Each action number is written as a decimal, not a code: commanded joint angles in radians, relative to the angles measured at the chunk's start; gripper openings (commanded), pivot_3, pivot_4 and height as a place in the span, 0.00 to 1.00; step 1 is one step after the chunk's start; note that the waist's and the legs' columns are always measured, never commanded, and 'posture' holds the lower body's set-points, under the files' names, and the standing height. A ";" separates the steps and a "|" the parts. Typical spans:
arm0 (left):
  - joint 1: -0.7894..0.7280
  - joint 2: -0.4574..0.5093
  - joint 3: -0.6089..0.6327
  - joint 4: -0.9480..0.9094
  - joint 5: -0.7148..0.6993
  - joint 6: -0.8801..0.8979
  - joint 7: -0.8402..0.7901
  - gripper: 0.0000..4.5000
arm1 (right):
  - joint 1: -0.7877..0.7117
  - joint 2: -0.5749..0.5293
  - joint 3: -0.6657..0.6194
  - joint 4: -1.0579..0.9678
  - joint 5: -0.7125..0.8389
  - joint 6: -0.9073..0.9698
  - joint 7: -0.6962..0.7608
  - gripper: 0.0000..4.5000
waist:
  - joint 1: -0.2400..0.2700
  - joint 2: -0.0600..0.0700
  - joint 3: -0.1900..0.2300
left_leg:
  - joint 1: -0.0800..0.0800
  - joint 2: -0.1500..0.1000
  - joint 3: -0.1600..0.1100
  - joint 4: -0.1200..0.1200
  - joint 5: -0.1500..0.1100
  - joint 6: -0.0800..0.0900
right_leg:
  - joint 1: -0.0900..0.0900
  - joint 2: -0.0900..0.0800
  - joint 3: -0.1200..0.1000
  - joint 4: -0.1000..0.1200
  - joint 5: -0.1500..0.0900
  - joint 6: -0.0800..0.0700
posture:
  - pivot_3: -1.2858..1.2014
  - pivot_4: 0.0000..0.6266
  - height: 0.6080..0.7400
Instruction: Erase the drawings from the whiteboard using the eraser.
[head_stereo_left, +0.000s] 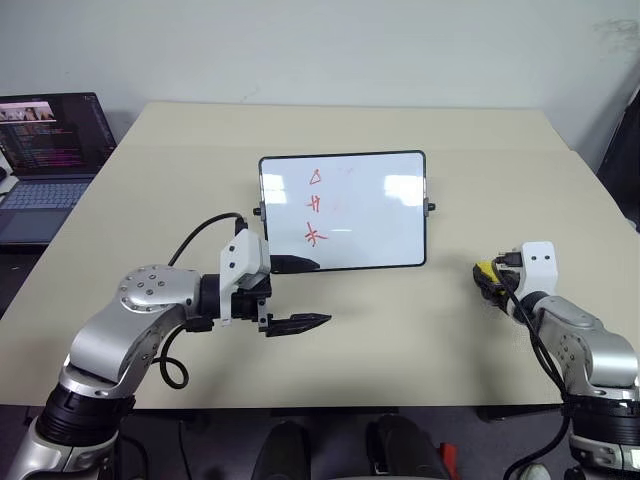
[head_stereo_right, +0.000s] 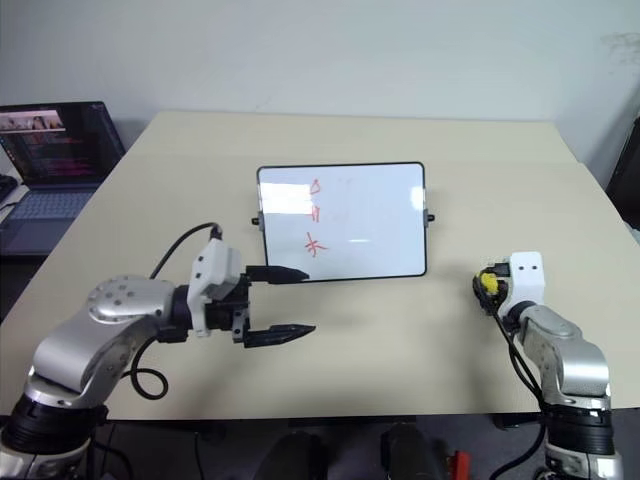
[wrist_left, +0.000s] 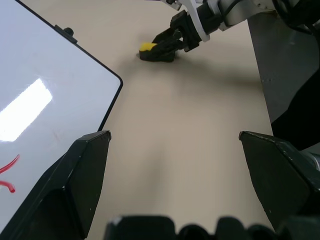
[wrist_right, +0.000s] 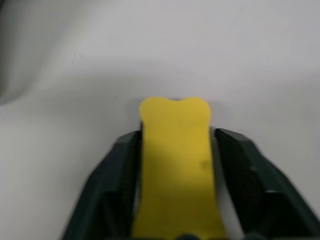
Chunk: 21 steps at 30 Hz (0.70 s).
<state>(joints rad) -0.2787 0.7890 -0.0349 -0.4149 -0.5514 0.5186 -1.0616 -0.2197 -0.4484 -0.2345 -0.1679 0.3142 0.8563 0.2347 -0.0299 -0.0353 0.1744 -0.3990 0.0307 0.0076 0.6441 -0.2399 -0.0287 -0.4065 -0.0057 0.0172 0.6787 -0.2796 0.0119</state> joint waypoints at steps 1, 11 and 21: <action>0.013 0.011 0.026 -0.020 -0.002 -0.014 -0.003 1.00 | -0.020 -0.003 -0.019 -0.005 -0.003 -0.026 0.000 0.30 | 0.000 0.000 0.000 | 0.000 0.000 0.000 0.000 0.000 0.000 | 0.000 0.000 0.000 0.000 0.000 0.000 | 0.52 0.24 1.00; 0.033 0.013 0.031 -0.033 -0.004 -0.012 0.004 1.00 | -0.019 -0.005 -0.021 0.002 0.005 -0.027 0.017 0.28 | 0.000 0.000 0.000 | 0.000 0.000 0.000 0.000 0.000 0.000 | 0.000 0.000 0.000 0.000 0.000 0.000 | 0.52 0.24 1.00; 0.092 -0.050 0.150 -0.059 -0.014 0.045 0.207 1.00 | 0.033 -0.024 0.016 -0.316 0.079 0.050 0.067 0.28 | 0.000 0.001 0.001 | 0.000 0.001 0.000 0.000 0.000 0.000 | 0.000 0.000 0.000 0.000 0.000 0.000 | 0.52 0.24 1.00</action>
<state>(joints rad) -0.1924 0.7498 0.0670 -0.4304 -0.5521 0.5520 -0.9140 -0.1835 -0.4598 -0.2280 -0.3555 0.3491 0.8838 0.2841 -0.0301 -0.0343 0.1750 -0.3994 0.0313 0.0067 0.6440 -0.2400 -0.0287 -0.4066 -0.0061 0.0168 0.6788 -0.2797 0.0120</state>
